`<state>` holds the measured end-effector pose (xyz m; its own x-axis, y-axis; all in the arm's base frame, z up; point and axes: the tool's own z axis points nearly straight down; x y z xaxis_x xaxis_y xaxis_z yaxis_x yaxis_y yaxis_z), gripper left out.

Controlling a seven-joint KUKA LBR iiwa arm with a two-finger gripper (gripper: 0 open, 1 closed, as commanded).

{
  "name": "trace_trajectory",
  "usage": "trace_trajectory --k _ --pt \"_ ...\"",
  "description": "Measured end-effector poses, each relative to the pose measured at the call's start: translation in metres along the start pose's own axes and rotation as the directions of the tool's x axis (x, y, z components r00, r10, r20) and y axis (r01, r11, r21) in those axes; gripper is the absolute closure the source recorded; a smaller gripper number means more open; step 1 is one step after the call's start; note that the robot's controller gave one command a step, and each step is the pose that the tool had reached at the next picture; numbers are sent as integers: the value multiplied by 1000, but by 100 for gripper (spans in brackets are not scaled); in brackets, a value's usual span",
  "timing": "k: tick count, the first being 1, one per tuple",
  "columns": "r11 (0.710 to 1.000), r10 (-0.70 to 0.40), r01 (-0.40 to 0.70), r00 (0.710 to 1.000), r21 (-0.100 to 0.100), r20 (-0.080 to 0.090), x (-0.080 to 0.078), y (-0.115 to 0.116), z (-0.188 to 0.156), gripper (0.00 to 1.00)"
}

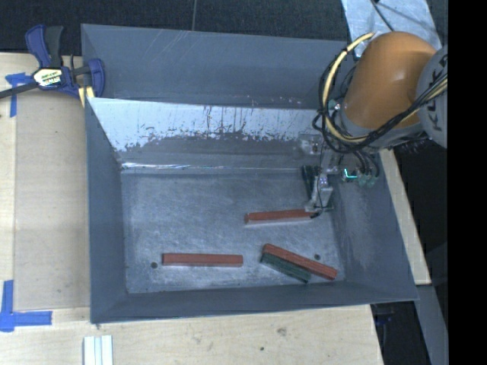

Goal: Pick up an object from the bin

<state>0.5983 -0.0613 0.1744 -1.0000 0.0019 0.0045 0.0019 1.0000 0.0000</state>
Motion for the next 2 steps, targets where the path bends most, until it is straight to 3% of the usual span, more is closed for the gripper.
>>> trace_trajectory --k 1,2 --pt "998 -58 58 998 0 0 5 -6 109 0" --pt "998 -59 59 998 1 9 3 -6 104 100"
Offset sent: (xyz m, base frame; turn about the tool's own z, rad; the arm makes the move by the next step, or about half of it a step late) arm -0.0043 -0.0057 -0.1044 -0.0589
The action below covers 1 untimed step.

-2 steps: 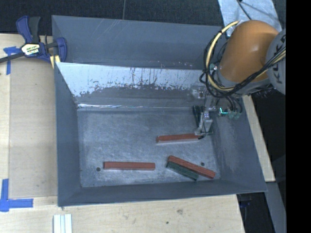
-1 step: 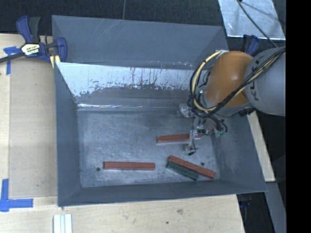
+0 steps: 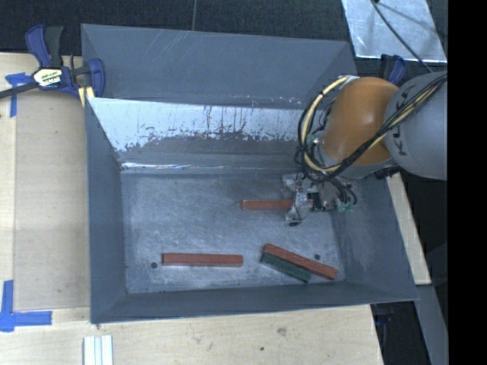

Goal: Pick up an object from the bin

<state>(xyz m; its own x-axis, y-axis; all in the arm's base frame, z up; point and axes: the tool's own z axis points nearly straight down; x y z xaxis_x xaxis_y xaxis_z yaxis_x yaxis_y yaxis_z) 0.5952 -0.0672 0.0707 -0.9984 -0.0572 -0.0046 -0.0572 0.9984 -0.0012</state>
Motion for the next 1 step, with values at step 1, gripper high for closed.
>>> trace_trajectory --k 1 --pt "999 41 -41 999 0 10 -12 28 -210 100"
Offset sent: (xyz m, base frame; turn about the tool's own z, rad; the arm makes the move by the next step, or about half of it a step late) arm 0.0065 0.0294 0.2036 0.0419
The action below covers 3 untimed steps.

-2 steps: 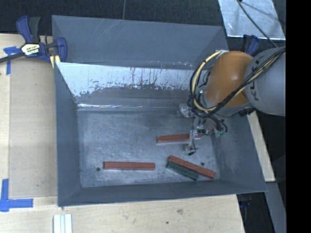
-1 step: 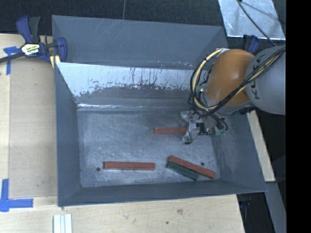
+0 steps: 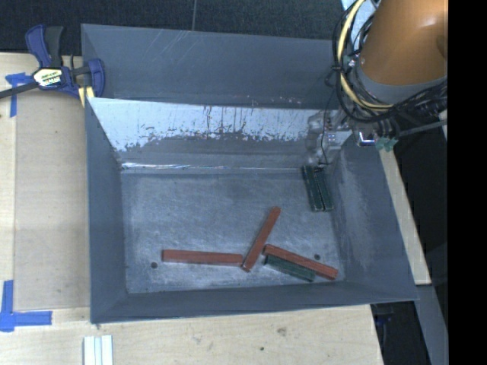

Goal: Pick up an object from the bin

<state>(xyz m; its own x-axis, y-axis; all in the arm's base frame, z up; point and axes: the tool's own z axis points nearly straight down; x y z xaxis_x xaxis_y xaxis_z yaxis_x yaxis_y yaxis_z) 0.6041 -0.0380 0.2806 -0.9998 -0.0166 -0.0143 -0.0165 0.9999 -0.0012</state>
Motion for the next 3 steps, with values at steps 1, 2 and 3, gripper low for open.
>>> trace_trajectory --k 1,2,3 --pt "986 -167 167 986 -3 -12 63 -16 93 100" --pt "986 -167 167 986 -2 -11 63 -15 93 0" --pt "960 -279 279 960 -5 -22 75 34 212 0"
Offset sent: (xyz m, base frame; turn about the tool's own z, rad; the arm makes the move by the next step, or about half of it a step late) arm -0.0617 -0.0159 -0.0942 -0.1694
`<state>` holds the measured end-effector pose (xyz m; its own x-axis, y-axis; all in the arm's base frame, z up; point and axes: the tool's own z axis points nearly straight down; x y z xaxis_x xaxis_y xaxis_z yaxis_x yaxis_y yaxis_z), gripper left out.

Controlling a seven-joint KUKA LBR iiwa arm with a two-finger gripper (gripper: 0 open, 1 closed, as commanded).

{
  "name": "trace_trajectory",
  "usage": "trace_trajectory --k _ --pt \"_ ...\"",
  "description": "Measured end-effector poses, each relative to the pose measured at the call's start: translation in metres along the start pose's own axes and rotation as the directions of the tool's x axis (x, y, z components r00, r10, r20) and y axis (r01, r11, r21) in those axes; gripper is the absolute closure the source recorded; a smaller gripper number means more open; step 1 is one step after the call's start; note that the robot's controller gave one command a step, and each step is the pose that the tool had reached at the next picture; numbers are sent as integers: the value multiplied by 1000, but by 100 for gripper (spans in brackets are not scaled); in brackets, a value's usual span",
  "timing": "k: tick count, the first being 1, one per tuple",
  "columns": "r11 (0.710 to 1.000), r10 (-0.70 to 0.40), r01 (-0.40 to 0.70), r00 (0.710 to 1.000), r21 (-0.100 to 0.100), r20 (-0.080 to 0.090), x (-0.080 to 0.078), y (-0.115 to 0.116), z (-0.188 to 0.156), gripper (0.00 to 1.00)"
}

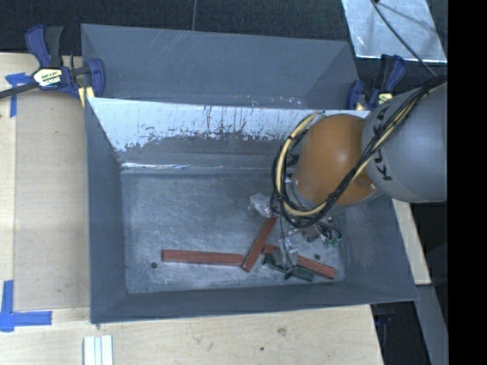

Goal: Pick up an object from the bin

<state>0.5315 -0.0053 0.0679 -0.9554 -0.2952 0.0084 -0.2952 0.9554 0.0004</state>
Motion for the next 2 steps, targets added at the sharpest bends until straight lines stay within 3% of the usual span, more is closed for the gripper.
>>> trace_trajectory --k 1,2 --pt "1000 5 -5 1000 3 16 -4 -2 -5 100" --pt "1000 7 -7 1000 1 13 -7 2 -148 100"
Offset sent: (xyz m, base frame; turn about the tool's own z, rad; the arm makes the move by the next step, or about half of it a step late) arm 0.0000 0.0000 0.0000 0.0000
